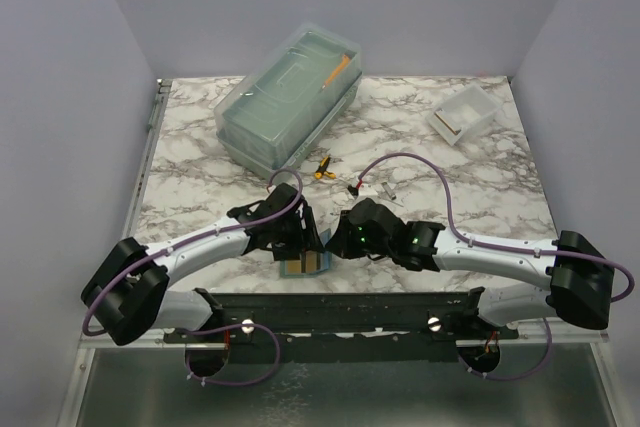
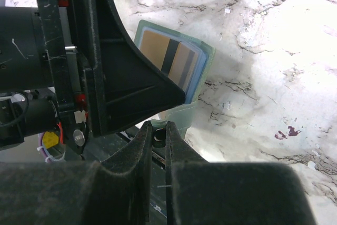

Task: Put the credit cards into the card holder
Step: Open the card holder at the center of the board.

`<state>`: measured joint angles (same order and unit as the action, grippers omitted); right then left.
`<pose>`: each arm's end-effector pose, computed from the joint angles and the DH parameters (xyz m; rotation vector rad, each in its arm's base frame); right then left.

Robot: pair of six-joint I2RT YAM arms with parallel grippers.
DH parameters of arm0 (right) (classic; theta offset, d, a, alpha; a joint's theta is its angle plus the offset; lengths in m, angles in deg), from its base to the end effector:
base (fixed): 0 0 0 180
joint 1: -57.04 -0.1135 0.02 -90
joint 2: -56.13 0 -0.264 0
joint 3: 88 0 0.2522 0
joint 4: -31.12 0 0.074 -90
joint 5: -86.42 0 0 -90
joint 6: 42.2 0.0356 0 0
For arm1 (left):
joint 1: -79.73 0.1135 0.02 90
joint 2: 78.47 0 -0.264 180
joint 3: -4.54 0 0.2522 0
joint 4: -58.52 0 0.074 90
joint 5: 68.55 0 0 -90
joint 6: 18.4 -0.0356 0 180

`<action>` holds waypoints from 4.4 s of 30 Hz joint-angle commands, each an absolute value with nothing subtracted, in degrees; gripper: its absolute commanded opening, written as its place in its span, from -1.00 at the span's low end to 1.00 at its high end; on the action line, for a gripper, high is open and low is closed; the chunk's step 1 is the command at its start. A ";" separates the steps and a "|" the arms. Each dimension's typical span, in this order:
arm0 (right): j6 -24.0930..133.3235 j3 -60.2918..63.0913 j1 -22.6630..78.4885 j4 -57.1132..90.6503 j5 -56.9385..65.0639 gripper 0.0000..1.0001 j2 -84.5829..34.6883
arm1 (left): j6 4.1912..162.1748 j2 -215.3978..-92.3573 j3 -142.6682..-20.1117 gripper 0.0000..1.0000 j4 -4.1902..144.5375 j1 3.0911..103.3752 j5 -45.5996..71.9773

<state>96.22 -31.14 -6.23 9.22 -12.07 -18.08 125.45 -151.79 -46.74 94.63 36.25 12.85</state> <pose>0.1277 0.2419 0.2232 -0.2261 2.3882 0.8411 0.1673 -0.1660 0.1790 -0.1926 2.7856 -0.7367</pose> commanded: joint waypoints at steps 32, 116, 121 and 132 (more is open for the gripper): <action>98.00 -22.36 -4.75 -9.58 -14.66 0.13 -21.15 | 126.43 -153.14 -44.45 -0.13 95.08 36.28 16.20; 94.78 -30.23 -0.89 13.66 19.69 0.08 -39.47 | 122.76 -136.90 -52.36 -0.09 105.39 42.77 19.46; 98.14 -31.61 -0.97 12.65 11.14 -0.03 -38.93 | 119.62 -139.83 -55.26 -0.06 103.57 43.08 17.74; 93.39 -25.24 6.71 10.54 2.74 -0.01 -40.62 | 111.44 -143.37 -63.41 -0.02 102.08 43.30 17.62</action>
<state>97.45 -28.21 3.06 14.56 7.51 -38.63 116.62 -141.58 -60.31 104.00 42.91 18.82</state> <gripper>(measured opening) 0.492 0.482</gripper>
